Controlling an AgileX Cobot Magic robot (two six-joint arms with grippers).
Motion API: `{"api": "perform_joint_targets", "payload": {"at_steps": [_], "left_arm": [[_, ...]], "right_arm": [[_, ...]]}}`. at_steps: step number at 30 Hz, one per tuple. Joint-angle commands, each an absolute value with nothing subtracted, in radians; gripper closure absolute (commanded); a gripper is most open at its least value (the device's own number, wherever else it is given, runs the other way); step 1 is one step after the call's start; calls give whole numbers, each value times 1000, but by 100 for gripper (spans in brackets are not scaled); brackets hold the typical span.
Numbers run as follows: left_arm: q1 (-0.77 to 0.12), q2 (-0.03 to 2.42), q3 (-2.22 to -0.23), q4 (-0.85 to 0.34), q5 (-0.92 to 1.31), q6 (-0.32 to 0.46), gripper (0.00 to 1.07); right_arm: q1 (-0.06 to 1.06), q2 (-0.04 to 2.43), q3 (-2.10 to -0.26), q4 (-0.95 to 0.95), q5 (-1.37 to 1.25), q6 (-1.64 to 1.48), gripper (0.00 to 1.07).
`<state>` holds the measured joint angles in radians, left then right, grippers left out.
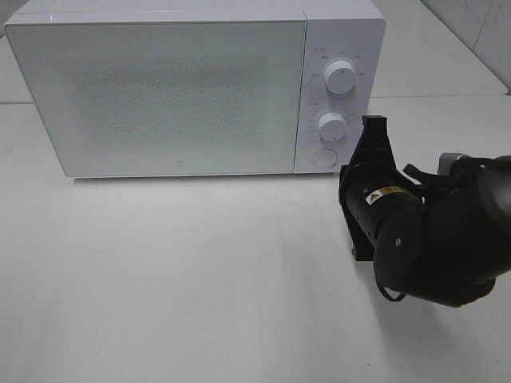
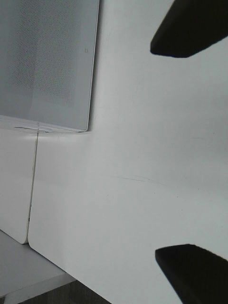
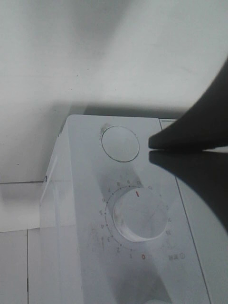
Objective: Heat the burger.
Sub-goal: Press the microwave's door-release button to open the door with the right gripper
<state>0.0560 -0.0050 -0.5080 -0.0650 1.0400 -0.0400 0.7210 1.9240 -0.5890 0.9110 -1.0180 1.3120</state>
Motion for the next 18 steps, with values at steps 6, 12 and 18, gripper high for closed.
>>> {"api": "perform_joint_targets", "payload": {"at_steps": [6,12,18], "left_arm": [[60,-24,-503,-68,1035,-42,6],[60,-24,-503,-68,1035,-42,6],[60,-24,-503,-68,1035,-42,6]], "right_arm": [[670,1979,-671,856,-995,1316,107],[652,2018,-720,845,-979,1316,107],[630,2062,-766,827,-952,1323,107]]}}
